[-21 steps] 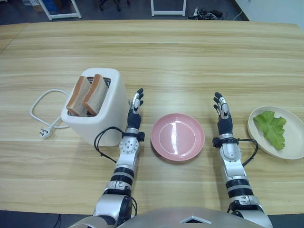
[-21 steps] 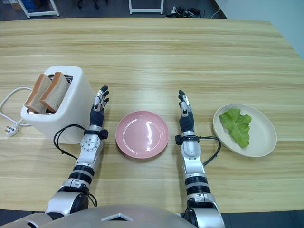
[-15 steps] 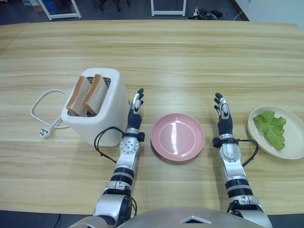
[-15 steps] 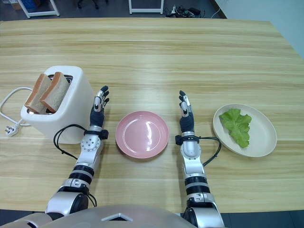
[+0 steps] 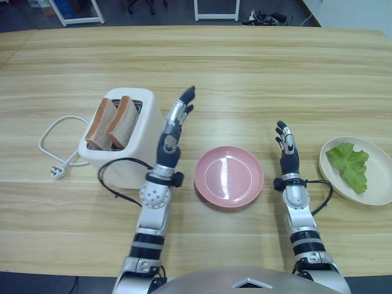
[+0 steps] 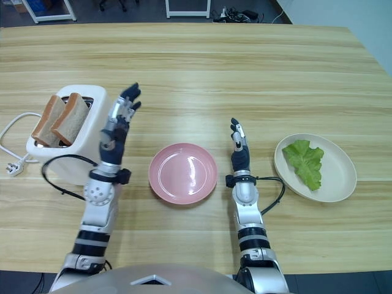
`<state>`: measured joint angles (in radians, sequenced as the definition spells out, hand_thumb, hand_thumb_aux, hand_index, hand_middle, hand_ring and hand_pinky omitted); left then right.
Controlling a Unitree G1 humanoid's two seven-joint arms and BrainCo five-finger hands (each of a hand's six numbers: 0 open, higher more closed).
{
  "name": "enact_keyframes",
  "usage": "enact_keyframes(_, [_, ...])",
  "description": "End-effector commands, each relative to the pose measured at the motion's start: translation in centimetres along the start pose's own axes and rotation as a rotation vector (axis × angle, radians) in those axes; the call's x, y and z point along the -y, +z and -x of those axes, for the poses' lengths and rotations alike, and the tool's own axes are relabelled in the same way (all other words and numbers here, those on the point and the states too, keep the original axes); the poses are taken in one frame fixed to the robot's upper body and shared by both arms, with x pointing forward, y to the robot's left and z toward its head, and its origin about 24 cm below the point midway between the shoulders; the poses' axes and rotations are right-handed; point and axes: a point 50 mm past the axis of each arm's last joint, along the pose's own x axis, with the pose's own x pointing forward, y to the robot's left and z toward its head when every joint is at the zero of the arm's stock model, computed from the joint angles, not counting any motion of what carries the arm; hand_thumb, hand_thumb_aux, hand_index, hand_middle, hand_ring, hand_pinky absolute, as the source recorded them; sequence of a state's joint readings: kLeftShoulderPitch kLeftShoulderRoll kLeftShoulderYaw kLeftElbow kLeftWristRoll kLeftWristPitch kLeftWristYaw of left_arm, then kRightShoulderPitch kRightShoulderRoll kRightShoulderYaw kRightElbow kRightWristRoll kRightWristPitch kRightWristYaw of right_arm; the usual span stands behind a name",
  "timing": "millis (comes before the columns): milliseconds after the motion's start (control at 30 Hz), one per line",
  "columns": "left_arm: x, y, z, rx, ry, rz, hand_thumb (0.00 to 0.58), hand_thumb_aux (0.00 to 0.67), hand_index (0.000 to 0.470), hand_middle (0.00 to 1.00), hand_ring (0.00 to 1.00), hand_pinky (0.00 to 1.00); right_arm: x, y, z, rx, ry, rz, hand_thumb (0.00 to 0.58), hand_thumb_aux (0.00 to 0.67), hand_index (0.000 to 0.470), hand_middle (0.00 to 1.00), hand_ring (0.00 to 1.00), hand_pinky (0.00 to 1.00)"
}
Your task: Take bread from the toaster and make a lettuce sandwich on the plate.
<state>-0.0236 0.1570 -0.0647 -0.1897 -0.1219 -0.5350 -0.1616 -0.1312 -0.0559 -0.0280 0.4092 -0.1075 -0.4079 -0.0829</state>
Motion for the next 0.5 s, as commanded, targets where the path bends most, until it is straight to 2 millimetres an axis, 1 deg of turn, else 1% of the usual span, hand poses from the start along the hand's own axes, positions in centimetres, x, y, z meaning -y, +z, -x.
enact_keyframes(33, [-5.9,12.1,0.6,0.360,-0.012,-0.140,0.000,0.000,0.000,0.00,0.00,0.00,-1.2,-1.1,-0.4,-0.058,0.012,-0.007,0.000,0.000,0.000,0.00,0.00,0.00])
enact_keyframes(67, [-7.1,12.3,0.8,0.330,0.037,-0.226,0.000,0.000,0.000,0.00,0.00,0.00,-1.3,-1.1,-0.4,-0.060,0.010,-0.007,0.000,0.000,0.000,0.00,0.00,0.00])
enact_keyframes(133, [-9.4,11.9,1.2,0.219,0.146,-0.436,0.000,0.000,0.000,0.00,0.00,0.00,-1.3,-1.2,-0.4,-0.063,0.006,-0.008,0.000,0.000,0.000,0.00,0.00,0.00])
enact_keyframes(233, [-12.5,10.0,2.1,-0.045,0.277,-0.805,0.000,0.000,0.000,0.00,0.00,0.00,-1.3,-1.4,-0.5,-0.066,0.005,-0.008,0.000,0.000,0.000,0.00,0.00,0.00])
enact_keyframes(300, [-13.8,8.4,2.7,-0.208,0.292,-1.047,0.000,0.000,0.000,0.00,0.00,0.00,-1.3,-1.4,-0.4,-0.068,0.004,-0.007,0.000,0.000,0.000,0.00,0.00,0.00])
enact_keyframes(333, [-14.3,7.5,3.1,-0.282,0.286,-1.140,0.000,0.000,0.000,0.00,0.00,0.00,-1.3,-1.5,-0.4,-0.069,0.004,-0.006,0.000,0.000,0.000,0.00,0.00,0.00])
enact_keyframes(400, [-15.3,5.8,3.9,-0.420,0.269,-1.287,0.000,0.000,0.000,0.00,0.00,0.00,-1.3,-1.5,-0.4,-0.069,0.003,-0.005,0.000,0.000,0.000,0.00,0.00,0.00])
enact_keyframes(500, [-16.0,4.1,4.8,-0.564,0.257,-1.367,0.000,0.000,0.000,0.00,0.00,0.00,-1.2,-1.5,-0.3,-0.069,0.004,-0.004,0.000,0.000,0.000,0.00,0.00,0.00])
